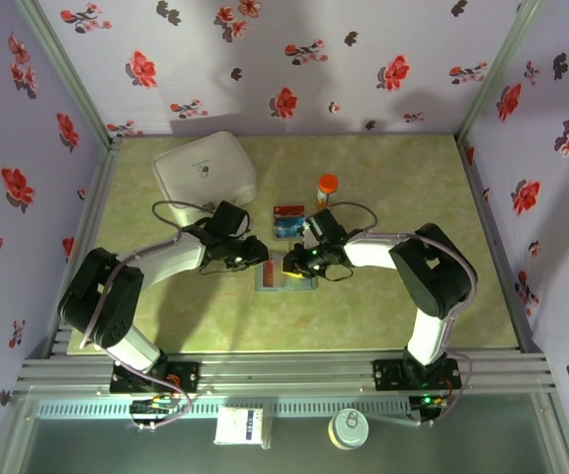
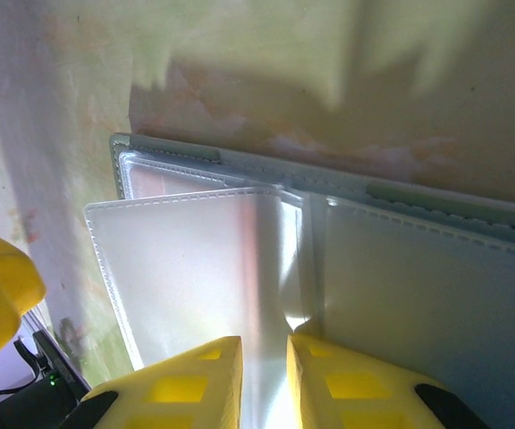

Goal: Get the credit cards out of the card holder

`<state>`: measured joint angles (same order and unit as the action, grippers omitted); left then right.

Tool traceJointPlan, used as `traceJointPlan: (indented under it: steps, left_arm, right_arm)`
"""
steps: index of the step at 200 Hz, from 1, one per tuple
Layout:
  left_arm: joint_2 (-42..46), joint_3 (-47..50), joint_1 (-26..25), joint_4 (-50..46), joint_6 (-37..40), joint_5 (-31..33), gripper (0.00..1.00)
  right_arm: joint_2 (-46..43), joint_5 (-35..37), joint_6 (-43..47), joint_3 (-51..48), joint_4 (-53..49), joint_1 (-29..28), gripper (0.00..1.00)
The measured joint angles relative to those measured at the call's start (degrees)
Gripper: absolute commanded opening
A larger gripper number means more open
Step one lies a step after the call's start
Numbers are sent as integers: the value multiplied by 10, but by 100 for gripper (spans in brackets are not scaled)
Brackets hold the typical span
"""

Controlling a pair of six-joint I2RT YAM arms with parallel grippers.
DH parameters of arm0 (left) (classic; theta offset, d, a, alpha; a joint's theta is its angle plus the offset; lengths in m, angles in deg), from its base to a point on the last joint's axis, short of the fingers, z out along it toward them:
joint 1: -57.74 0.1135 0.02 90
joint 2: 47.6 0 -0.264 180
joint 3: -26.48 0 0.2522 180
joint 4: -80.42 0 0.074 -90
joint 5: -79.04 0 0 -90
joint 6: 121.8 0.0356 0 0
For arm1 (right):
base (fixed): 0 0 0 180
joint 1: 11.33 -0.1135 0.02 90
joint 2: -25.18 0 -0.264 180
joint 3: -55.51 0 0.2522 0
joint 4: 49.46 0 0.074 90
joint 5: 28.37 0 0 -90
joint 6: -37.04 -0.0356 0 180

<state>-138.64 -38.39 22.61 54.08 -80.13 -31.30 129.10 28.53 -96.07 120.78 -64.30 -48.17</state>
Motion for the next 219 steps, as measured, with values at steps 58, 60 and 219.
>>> traceJointPlan:
  steps: [58, 60, 219]
  left_arm:
    - [-35, 0, -14, 45, -23, -33, 25]
    - [-37, 0, -14, 46, -24, -33, 25]
    - [-68, 8, -38, 66, -51, -46, 14]
  right_arm:
    - [0, -2, 0, -4, 7, 1, 22]
    - [0, -2, 0, -4, 7, 1, 22]
    - [-11, -7, -15, -20, 30, 2, 24]
